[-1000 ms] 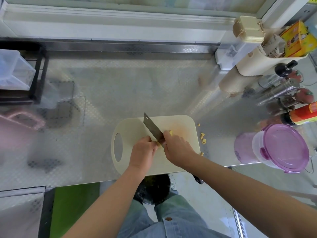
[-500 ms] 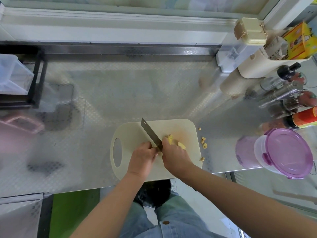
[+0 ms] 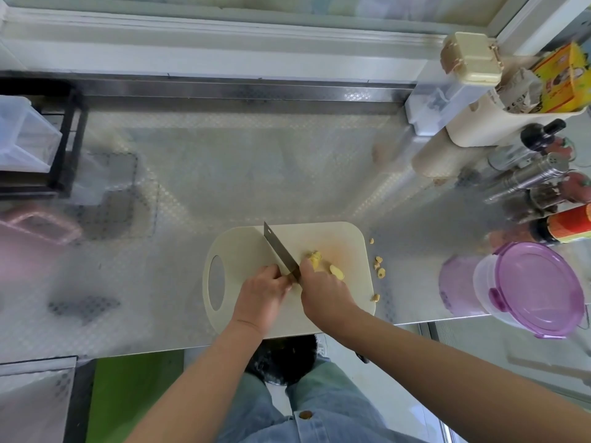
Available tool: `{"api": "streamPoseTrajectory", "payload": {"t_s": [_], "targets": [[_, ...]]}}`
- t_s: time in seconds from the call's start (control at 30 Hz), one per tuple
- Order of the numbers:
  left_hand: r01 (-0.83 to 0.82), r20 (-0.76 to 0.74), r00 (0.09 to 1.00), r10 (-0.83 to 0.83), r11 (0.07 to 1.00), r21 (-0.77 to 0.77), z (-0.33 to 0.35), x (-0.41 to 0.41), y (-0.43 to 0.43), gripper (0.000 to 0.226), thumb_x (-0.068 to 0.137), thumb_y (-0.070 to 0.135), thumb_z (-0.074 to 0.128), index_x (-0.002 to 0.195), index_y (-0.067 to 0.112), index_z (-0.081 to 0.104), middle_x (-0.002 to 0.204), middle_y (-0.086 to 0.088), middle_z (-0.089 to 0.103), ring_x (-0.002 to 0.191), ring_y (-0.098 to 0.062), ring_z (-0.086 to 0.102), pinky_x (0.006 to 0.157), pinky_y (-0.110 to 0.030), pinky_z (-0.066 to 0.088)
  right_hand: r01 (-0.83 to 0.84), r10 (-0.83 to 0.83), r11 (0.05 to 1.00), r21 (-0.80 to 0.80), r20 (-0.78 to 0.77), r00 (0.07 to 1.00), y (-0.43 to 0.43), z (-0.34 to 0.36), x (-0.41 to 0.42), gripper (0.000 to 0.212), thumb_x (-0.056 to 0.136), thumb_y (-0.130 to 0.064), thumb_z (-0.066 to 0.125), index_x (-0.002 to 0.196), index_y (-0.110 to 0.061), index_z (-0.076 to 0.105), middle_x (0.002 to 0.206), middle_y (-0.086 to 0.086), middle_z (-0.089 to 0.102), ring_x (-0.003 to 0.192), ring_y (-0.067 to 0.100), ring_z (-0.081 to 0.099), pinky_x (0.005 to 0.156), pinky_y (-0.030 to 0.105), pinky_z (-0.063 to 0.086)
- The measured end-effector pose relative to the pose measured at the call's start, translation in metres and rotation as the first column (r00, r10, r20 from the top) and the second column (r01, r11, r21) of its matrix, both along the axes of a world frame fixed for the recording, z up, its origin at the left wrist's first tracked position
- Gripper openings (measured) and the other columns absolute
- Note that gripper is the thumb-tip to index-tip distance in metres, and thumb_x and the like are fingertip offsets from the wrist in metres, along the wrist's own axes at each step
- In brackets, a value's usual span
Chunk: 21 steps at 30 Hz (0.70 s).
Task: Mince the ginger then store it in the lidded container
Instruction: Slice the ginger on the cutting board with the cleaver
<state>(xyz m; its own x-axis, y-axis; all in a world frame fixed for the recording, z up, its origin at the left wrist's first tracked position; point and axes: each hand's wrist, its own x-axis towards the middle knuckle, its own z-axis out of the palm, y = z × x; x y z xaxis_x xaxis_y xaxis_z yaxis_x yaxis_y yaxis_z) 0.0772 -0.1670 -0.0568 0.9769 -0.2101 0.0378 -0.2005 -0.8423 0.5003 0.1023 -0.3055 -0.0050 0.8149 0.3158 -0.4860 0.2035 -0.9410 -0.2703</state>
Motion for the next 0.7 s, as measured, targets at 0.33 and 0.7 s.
{"api": "streamPoseTrajectory", "payload": {"t_s": [0.33, 0.7], "targets": [[0.035, -0.007, 0.999, -0.035, 0.999, -0.013, -0.005, 0.001, 0.004, 0.033, 0.049, -0.001, 0.089, 0.068, 0.016, 0.068, 0.060, -0.003, 0.052, 0.050, -0.023, 0.053, 0.033, -0.024, 0.038, -0.005, 0.005, 1.000, 0.020, -0.002, 1.000, 0.007, -0.011, 0.004, 0.026, 0.092, -0.002, 0.038, 0.116, -0.011, 0.037, 0.090, 0.010, 0.063, 0.082, 0.031, 0.062, 0.061, 0.033, 0.034], [0.026, 0.022, 0.999, -0.025, 0.998, -0.053, -0.002, -0.001, 0.003, 0.026, 0.057, -0.001, 0.088, 0.063, 0.015, 0.068, 0.057, -0.003, 0.049, 0.049, -0.023, 0.050, 0.034, -0.025, 0.037, 0.152, -0.151, 0.973, 0.176, -0.020, 0.988, -0.012, -0.022, 0.012, 0.020, 0.099, -0.021, 0.042, 0.113, -0.007, 0.037, 0.081, 0.012, 0.058, 0.072, 0.036, 0.055, 0.055, 0.035, 0.035]]}}
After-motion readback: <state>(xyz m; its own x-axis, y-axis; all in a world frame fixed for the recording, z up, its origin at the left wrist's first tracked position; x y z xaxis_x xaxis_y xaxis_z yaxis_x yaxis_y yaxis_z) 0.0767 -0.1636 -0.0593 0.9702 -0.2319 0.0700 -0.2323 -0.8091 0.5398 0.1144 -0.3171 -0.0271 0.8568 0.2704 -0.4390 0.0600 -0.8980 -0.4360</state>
